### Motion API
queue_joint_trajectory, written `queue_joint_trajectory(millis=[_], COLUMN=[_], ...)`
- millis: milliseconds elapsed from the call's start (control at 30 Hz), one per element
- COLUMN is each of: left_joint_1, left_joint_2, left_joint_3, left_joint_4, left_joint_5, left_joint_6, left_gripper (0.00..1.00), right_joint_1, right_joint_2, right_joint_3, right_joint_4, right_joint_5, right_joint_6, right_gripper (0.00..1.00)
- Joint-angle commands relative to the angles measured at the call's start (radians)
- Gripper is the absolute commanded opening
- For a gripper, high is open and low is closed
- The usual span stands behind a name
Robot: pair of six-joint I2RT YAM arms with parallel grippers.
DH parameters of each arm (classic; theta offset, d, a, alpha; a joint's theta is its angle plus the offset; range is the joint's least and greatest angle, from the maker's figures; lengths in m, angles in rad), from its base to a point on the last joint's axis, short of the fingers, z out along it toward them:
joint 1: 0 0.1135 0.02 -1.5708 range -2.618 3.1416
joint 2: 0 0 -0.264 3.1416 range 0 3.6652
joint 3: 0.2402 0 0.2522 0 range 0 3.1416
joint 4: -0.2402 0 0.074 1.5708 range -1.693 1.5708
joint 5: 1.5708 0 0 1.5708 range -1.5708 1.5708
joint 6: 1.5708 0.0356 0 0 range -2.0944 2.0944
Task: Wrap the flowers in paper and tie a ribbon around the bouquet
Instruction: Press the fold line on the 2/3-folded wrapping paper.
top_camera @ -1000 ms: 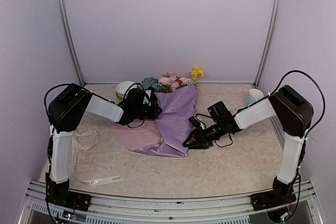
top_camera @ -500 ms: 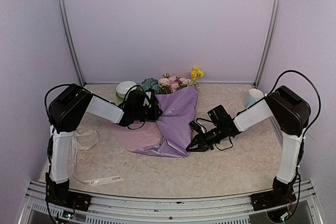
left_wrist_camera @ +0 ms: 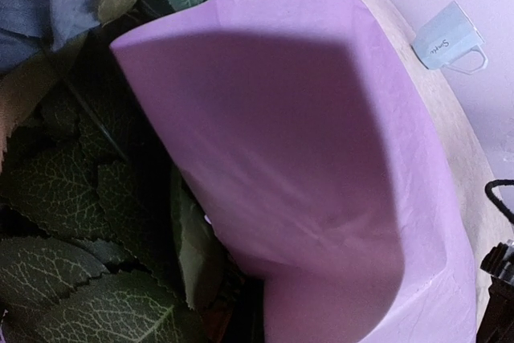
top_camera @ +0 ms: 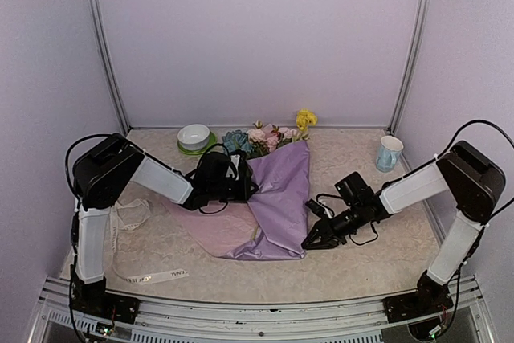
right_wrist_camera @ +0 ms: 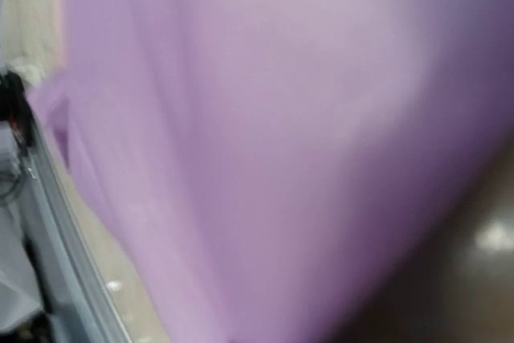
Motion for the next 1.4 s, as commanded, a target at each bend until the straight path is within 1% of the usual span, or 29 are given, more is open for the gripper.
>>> queue_joint_trajectory(millis=[0,67,100,133,167,200,267,333,400,433,500,633,800,933,1000,1100,1233,1333,1367], left_joint_1=[0.012,0.012,0.012,0.012,0.012,0.012,0.012,0.011,0.010,0.010,0.009,0.008,-0.006,-0.019,-0.030,-0.046,-0.057,-0.064,-0.063], left_joint_2=[-0.005,-0.007,-0.007,-0.006,-0.005,-0.001,0.004,0.009,0.011,0.012,0.008,0.000,-0.003,-0.012,-0.013,-0.006,0.033,0.053,0.056], left_joint_3=[-0.044,-0.051,-0.052,-0.053,-0.050,-0.047,-0.042,-0.035,-0.028,-0.027,-0.026,-0.009,0.019,0.028,0.052,0.131,0.267,0.319,0.329], left_joint_4=[-0.062,-0.052,-0.050,-0.049,-0.050,-0.054,-0.058,-0.067,-0.082,-0.087,-0.097,-0.146,-0.228,-0.265,-0.301,-0.395,-0.588,-0.663,-0.688], left_joint_5=[-0.052,-0.054,-0.054,-0.053,-0.054,-0.056,-0.060,-0.060,-0.065,-0.070,-0.081,-0.094,-0.143,-0.124,-0.132,-0.170,-0.199,-0.203,-0.198], left_joint_6=[-0.008,-0.006,-0.005,-0.004,-0.003,-0.001,0.001,0.002,0.002,0.002,-0.001,0.004,0.020,0.016,0.030,0.045,0.024,0.031,0.039], left_gripper=[0.00,0.00,0.00,0.00,0.00,0.00,0.00,0.00,0.00,0.00,0.00,0.00,0.00,0.00,0.00,0.00,0.00,0.00,0.00], right_joint_1=[-0.014,-0.050,-0.073,-0.098,-0.114,-0.122,-0.124,-0.124,-0.124,-0.125,-0.131,-0.183,-0.273,-0.337,-0.345,-0.337,-0.291,-0.231,-0.201], right_joint_2=[-0.034,-0.062,-0.081,-0.091,-0.095,-0.091,-0.064,-0.012,0.072,0.116,0.197,0.326,0.385,0.412,0.401,0.345,0.228,0.162,0.152], right_joint_3=[0.015,0.091,0.126,0.158,0.193,0.227,0.306,0.371,0.451,0.490,0.554,0.636,0.658,0.688,0.692,0.683,0.615,0.534,0.505], right_joint_4=[-0.203,-0.273,-0.289,-0.293,-0.290,-0.280,-0.249,-0.153,-0.092,-0.076,-0.068,-0.039,0.025,0.025,0.033,0.043,0.091,0.152,0.162], right_joint_5=[0.045,0.110,0.142,0.174,0.216,0.255,0.322,0.285,0.252,0.251,0.306,0.346,0.307,0.264,0.257,0.272,0.308,0.255,0.232], right_joint_6=[-0.069,-0.110,-0.130,-0.133,-0.136,-0.144,-0.172,-0.185,-0.183,-0.191,-0.204,-0.213,-0.187,-0.156,-0.152,-0.156,-0.142,-0.110,-0.074], right_gripper=[0.20,0.24,0.29,0.33,0.36,0.36,0.35,0.34,0.33,0.32,0.30,0.26,0.23,0.22,0.22,0.22,0.22,0.23,0.23])
